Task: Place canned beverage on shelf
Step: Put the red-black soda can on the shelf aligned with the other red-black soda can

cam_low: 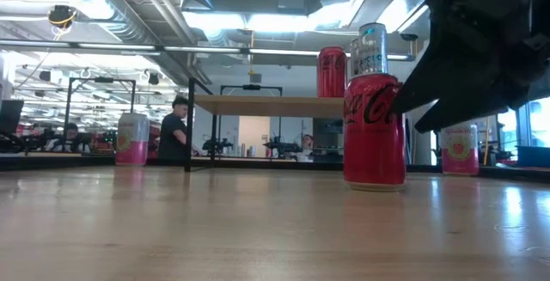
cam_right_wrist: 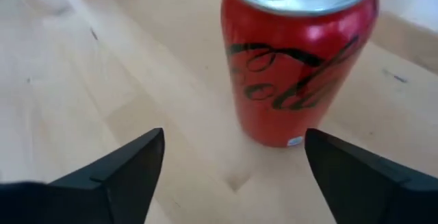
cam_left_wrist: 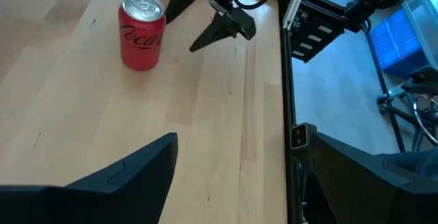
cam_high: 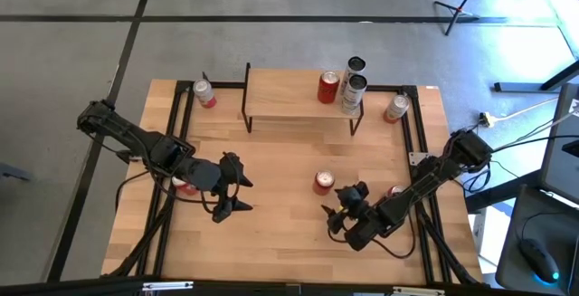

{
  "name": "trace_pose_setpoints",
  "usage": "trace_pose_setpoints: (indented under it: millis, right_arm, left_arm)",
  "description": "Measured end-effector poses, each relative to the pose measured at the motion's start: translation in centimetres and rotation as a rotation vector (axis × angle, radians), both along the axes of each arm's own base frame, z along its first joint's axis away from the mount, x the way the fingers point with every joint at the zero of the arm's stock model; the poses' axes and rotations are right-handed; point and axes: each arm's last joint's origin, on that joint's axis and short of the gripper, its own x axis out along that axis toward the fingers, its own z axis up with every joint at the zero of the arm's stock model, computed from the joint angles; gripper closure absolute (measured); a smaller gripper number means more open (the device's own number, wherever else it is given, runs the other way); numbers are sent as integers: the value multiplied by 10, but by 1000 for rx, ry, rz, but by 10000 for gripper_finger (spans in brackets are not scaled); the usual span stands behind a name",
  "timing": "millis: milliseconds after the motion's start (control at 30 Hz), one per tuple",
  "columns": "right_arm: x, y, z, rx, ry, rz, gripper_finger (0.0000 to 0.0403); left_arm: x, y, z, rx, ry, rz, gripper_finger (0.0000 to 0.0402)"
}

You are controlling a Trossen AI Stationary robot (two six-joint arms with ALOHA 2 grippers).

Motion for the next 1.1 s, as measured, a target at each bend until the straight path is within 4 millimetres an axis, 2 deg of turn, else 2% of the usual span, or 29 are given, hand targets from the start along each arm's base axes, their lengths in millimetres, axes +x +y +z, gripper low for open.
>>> trace_pose_setpoints:
  millis: [233, 400, 567, 800, 1100]
  right_arm:
    - [4, -14, 0, -171, -30, -51, 83]
    - [8, -19, -15, -197, -32, -43, 82]
    - [19, -21, -27, -245, -46, -45, 83]
    - [35, -33, -40, -299, -53, -88, 83]
    - [47, -58, -42, -350, -24, -160, 82]
  left_arm:
    - [1, 2, 0, -1, 0, 8, 84]
    - [1, 2, 0, -2, 0, 9, 84]
    - [1, 3, 0, 14, -6, 30, 84]
    - [6, 15, 0, 80, -20, 65, 84]
    - [12, 32, -23, 95, 35, 144, 84]
